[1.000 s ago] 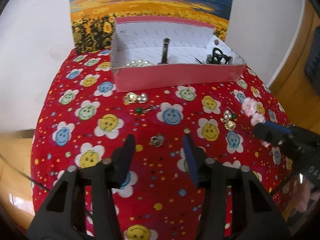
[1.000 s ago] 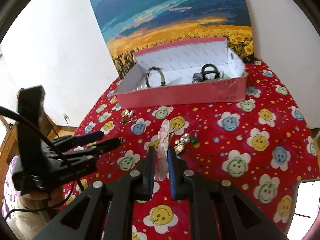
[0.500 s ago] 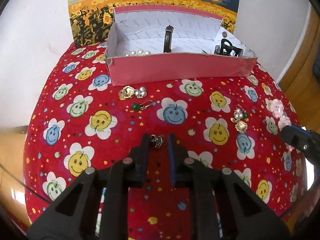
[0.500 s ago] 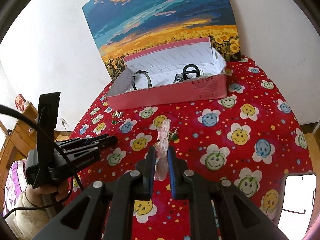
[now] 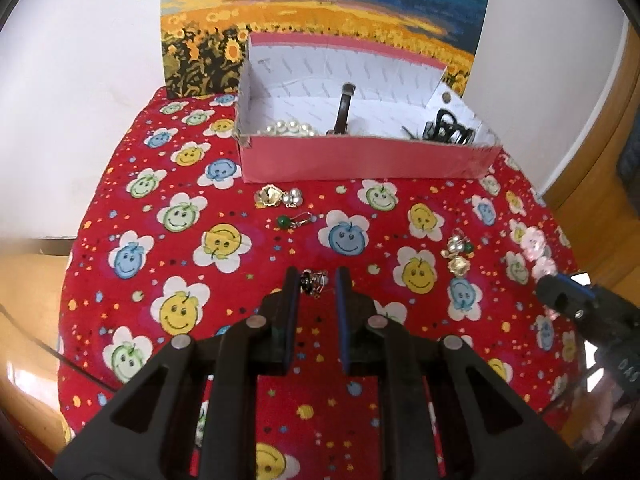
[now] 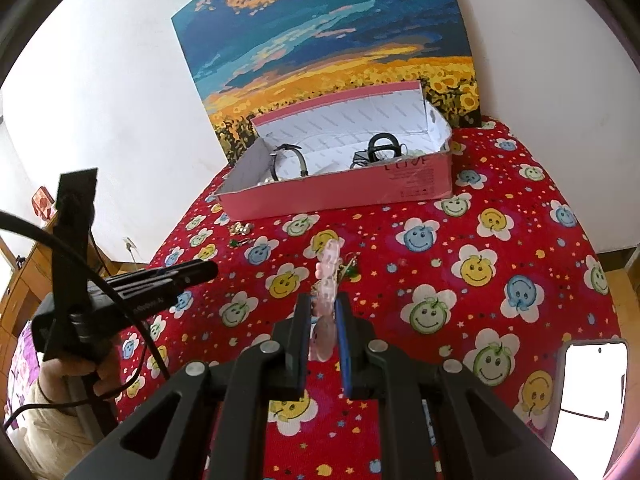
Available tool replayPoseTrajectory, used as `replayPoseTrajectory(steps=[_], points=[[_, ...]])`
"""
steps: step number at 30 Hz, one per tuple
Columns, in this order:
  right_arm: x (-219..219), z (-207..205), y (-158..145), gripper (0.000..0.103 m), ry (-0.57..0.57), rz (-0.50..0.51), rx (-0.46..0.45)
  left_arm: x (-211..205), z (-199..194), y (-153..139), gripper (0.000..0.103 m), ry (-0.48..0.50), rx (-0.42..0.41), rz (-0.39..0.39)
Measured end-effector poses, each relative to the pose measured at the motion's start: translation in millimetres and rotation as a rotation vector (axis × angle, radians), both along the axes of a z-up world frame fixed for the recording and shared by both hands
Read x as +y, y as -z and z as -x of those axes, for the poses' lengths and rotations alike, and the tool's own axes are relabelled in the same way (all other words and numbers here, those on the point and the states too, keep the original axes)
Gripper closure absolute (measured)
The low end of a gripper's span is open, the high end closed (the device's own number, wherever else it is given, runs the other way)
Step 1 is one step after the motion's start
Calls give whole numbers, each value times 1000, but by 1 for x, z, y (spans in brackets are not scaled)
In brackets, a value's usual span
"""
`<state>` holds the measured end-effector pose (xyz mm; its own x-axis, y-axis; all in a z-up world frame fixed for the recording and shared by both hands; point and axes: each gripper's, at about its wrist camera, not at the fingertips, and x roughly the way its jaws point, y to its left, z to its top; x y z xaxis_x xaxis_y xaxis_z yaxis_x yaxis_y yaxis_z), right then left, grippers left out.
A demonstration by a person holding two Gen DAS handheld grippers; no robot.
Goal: Organize jewelry
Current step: 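Lift the pink clip toward the box with the right gripper while the left grasps the small ring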
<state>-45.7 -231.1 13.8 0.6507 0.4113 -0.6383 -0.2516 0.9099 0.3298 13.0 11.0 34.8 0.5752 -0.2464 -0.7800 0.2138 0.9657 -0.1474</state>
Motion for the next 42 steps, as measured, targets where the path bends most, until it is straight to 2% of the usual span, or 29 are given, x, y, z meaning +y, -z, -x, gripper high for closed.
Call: replayPoseTrajectory(steps=[11,17,27,35,42], points=[[4,26,-12,89,-9,3,-37,2,34,-34,93,6,-79,37],[5,41,-14,89,-16,4,-38,2,49,-45,93,5,-95,54],[10,54,-27,89,-29,82,-71,-5,61,-59,93,25,-141,60],[12,36,-50,89,-54,129,-98,-8,40,-75,93,35,-170,36],[4,-4,-73,89,-22,155,-125,-5,2,-86,93,27,-186,15]])
